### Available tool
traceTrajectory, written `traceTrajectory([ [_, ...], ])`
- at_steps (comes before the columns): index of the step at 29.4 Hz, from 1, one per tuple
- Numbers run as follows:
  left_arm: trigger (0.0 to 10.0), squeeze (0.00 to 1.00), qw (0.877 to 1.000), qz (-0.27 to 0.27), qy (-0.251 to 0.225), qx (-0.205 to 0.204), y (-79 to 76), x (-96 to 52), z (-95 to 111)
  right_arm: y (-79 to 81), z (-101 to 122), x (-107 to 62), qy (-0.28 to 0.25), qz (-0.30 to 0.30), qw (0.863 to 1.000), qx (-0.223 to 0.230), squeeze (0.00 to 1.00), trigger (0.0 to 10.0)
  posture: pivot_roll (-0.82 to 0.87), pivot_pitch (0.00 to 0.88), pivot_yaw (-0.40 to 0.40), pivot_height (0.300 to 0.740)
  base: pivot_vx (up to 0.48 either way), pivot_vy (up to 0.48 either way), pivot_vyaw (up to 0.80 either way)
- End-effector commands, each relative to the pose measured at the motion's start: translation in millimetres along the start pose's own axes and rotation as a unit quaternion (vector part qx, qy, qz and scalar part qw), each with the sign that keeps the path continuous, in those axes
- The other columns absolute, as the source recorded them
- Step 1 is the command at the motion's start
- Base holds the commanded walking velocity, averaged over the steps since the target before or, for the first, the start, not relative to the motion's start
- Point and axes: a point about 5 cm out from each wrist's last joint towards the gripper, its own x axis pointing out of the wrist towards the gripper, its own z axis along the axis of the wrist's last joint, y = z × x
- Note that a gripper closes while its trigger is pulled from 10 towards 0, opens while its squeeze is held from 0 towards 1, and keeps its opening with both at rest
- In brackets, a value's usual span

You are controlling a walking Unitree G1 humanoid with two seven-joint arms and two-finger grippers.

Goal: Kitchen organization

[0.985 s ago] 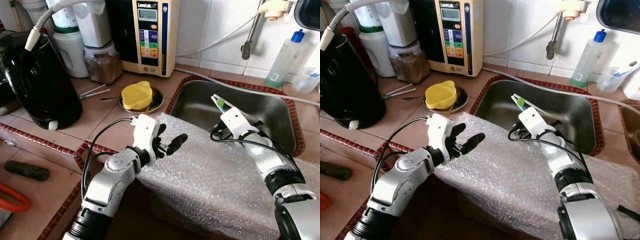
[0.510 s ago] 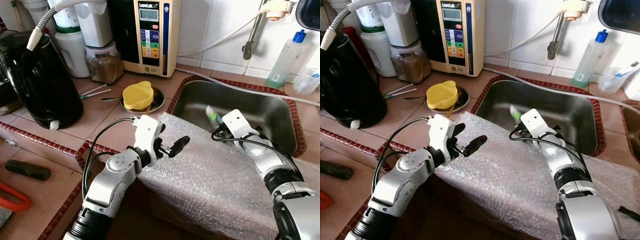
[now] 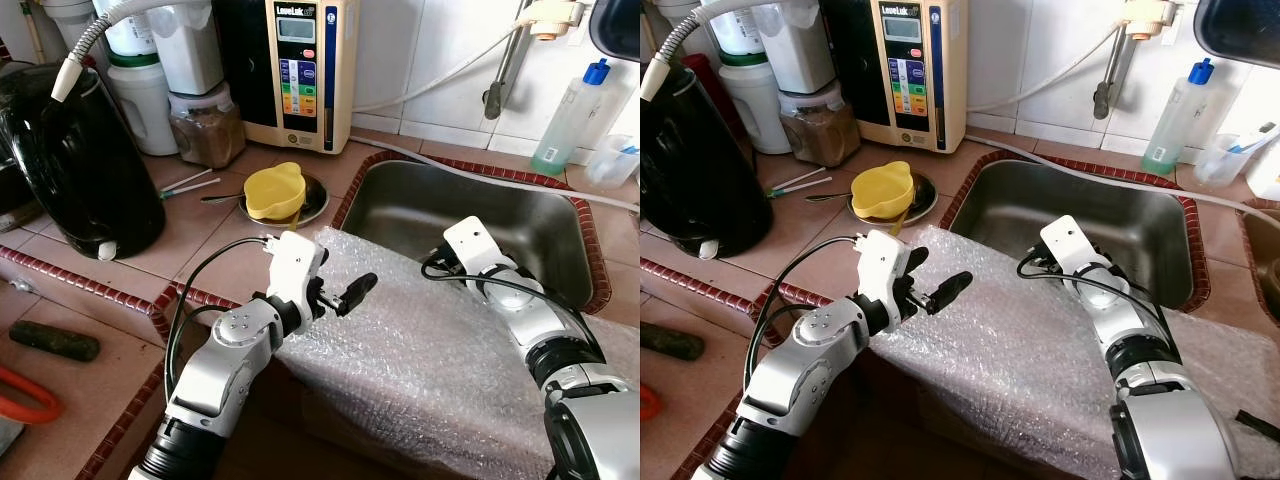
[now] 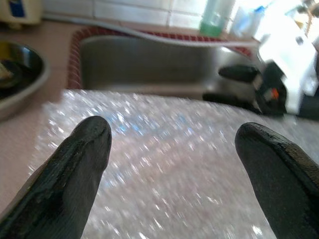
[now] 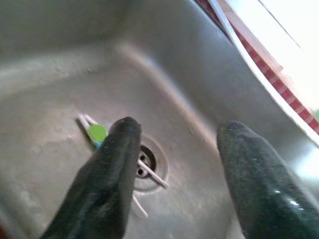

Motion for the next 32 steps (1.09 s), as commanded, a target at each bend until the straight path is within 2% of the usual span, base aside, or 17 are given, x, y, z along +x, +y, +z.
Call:
traceTrajectory([
  [1,10.0,1.00,1.000,0.012,-0.011,0.007,4.1,0.3,6.8,5.4,2.1,-1.1,-0.014,0.014,1.000,-0.012,1.00,10.0,0.03,0.000,0.034,0.740,0.000,0.000,0.00],
  [4,10.0,1.00,0.999,0.028,-0.018,0.009,7.7,0.1,8.9,6.8,1.7,-4.7,-0.030,0.014,0.999,-0.010,1.00,10.0,0.02,0.000,0.041,0.740,0.000,0.000,0.00],
  [5,10.0,1.00,0.998,0.057,-0.032,0.003,14.4,1.2,13.7,6.5,4.2,-9.3,-0.052,0.010,0.999,-0.001,1.00,10.0,0.02,0.000,0.044,0.740,0.000,0.000,0.00],
  [8,10.0,1.00,0.996,0.083,-0.044,-0.006,21.9,3.0,18.5,8.4,12.0,-16.8,-0.086,0.010,0.996,0.006,1.00,10.0,0.01,0.000,0.049,0.740,0.000,0.000,0.00],
  [12,10.0,1.00,0.990,0.128,-0.062,-0.027,36.8,6.8,26.7,22.1,35.7,-40.6,-0.175,0.025,0.984,0.012,1.00,10.0,-0.01,0.006,0.059,0.740,0.000,0.000,0.00],
  [16,10.0,1.00,0.985,0.152,-0.070,-0.033,45.2,11.7,32.6,37.2,50.3,-60.4,-0.220,0.047,0.974,0.000,1.00,10.0,-0.03,0.009,0.062,0.740,0.000,0.000,0.00],
  [17,10.0,1.00,0.985,0.152,-0.070,-0.033,45.2,11.7,32.6,37.2,50.3,-60.4,-0.220,0.047,0.974,0.000,1.00,10.0,-0.03,0.009,0.062,0.740,0.000,0.000,0.00],
  [19,10.0,1.00,0.983,0.165,-0.076,-0.033,49.7,14.8,35.6,45.7,56.8,-70.5,-0.234,0.058,0.970,-0.006,1.00,10.0,-0.04,0.009,0.065,0.740,0.000,0.000,0.00],
  [24,10.0,1.00,0.979,0.180,-0.082,-0.043,57.9,20.3,40.2,61.0,69.7,-87.4,-0.256,0.081,0.963,0.018,1.00,10.0,-0.05,0.007,0.071,0.740,0.000,0.000,0.00],
  [32,10.0,1.00,0.977,0.187,-0.086,-0.047,59.9,24.9,41.9,63.9,72.3,-94.9,-0.256,0.063,0.964,0.030,1.00,10.0,-0.06,0.005,0.073,0.740,0.000,0.000,0.00],
])
